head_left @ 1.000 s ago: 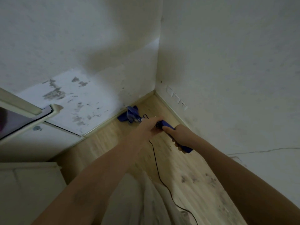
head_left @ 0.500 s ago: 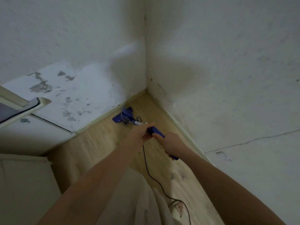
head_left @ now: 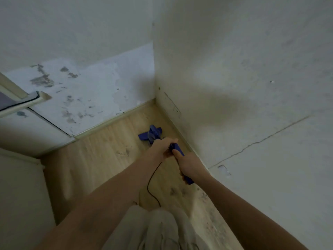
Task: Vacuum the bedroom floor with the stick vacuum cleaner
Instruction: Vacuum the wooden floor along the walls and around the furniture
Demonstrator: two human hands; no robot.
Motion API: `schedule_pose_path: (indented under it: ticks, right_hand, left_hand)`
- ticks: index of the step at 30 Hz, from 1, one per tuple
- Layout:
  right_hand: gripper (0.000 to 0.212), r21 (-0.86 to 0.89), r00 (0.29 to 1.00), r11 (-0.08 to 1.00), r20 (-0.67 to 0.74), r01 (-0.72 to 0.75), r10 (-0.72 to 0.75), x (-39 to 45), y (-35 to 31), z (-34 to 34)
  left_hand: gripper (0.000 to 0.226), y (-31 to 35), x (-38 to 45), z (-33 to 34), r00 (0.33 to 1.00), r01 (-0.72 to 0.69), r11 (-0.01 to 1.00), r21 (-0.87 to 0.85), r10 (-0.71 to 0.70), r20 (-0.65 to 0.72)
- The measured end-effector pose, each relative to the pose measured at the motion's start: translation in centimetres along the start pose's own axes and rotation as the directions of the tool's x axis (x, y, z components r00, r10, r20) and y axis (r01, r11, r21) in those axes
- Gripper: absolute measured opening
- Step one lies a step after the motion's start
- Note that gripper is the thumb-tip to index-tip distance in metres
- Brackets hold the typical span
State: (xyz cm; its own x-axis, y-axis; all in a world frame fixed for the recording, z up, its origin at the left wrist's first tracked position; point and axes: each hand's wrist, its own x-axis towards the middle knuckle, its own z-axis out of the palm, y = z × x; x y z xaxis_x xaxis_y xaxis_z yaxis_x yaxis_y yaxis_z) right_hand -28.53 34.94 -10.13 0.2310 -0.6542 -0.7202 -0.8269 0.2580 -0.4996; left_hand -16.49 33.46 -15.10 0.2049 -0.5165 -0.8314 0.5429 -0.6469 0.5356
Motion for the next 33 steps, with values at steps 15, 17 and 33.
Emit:
schedule_pose_path:
  ticks: [15,17,33]
  right_hand:
    - [0.060,-0.121,0.999,0.992,0.030,0.033,-0.030,5.9,-1.9,-8.3]
    - [0.058,-0.115,0.999,0.993,0.023,0.029,-0.027,7.0,-2.7,-8.0]
    - [0.060,-0.101,0.998,0.995,0.058,0.004,0.002,17.0,-12.4,-6.8]
  left_hand:
    - [0.048,5.2,2.9,5.2,0.998,0.047,0.998,-0.028,-0.046,0.048]
    - [0.050,6.5,3.8,4.9,0.997,0.068,0.998,0.005,-0.068,0.033]
    - [0.058,17.2,12.8,0.2,0.997,0.074,0.996,0.044,-0.074,0.000]
